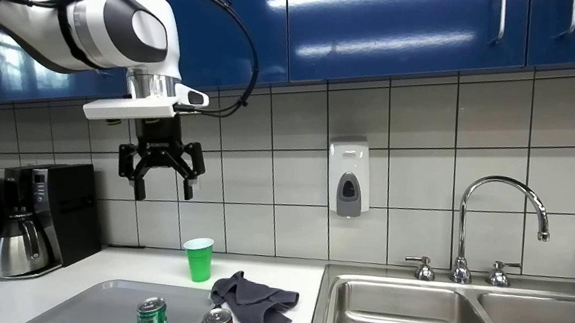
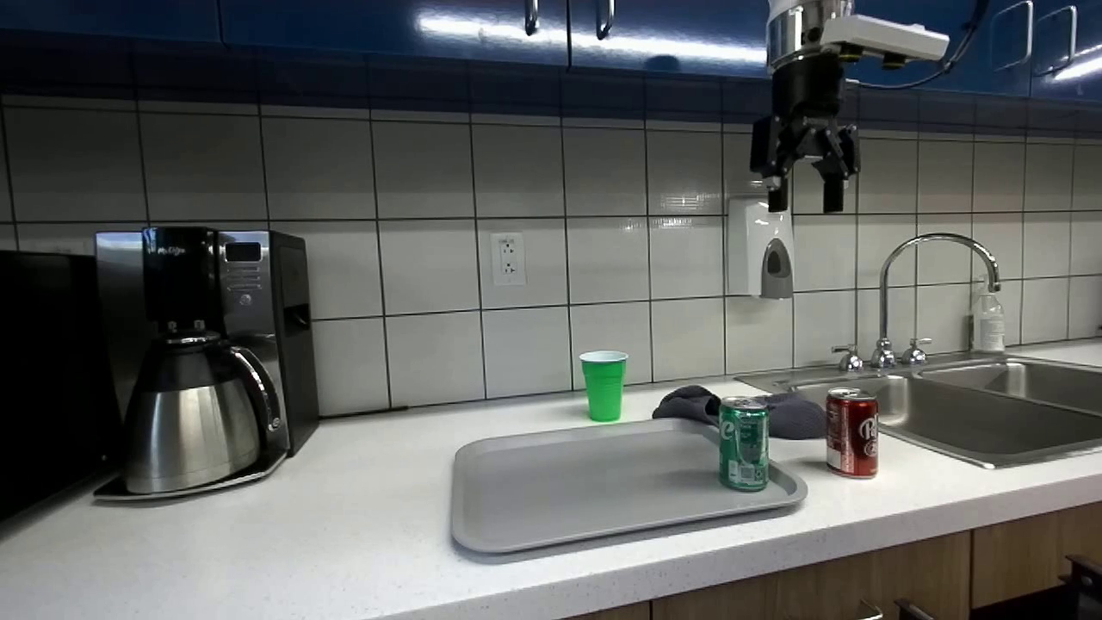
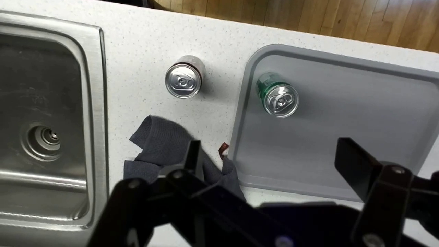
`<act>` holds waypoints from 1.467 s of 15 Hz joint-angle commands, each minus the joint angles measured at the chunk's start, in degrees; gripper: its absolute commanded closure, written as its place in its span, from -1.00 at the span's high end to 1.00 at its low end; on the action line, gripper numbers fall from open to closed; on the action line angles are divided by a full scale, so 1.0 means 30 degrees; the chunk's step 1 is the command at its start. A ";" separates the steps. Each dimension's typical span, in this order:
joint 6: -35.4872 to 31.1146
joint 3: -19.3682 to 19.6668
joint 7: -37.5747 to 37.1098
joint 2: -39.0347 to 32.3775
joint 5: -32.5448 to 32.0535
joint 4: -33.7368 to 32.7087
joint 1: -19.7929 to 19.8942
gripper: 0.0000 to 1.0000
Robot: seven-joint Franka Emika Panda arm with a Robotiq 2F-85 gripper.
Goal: Put the metal can onto the tray
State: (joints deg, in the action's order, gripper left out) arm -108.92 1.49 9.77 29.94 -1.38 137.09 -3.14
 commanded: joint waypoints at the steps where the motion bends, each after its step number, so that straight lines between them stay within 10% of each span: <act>1: -0.1509 0.0205 0.0421 0.0457 -0.0626 0.1396 0.0363 1.00; 22: -0.6181 0.0512 -0.0874 -0.4667 -0.2375 0.3091 0.1658 1.00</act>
State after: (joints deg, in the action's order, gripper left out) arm -126.08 3.73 8.99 18.79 -7.19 147.13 0.93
